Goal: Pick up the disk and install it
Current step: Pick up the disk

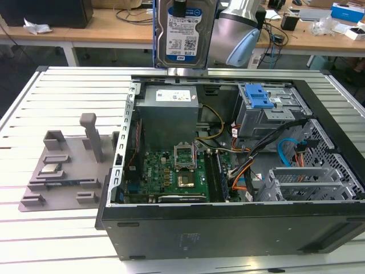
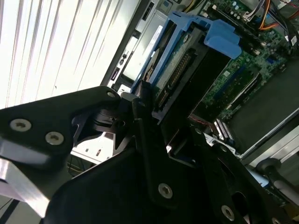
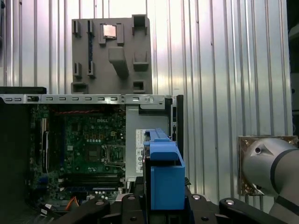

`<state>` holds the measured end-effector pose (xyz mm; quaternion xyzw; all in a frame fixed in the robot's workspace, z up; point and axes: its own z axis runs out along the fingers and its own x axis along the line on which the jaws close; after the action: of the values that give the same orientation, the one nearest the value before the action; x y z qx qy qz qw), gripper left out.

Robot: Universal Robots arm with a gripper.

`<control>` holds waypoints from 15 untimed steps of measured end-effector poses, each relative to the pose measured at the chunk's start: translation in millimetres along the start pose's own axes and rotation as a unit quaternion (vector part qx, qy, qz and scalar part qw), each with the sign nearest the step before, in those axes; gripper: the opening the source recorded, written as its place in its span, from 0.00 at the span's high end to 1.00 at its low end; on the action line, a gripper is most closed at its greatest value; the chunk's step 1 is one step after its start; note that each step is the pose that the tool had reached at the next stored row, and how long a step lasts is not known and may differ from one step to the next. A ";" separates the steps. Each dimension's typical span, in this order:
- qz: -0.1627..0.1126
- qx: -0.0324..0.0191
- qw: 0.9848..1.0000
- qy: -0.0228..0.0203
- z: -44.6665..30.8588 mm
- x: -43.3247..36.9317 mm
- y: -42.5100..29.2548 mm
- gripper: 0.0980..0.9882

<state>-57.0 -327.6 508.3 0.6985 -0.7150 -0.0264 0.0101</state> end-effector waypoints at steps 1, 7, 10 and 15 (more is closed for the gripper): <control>0.000 0.000 1.000 0.000 0.0 0.0 -0.7 0.70; 0.000 0.000 1.000 0.000 0.1 0.5 -1.1 0.70; 0.000 0.000 1.000 0.000 -0.1 3.6 -1.1 0.70; 0.000 0.000 1.000 0.000 -0.2 9.1 -1.2 0.70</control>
<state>-56.0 -336.8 508.2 0.6986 -0.7150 -0.0265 0.0100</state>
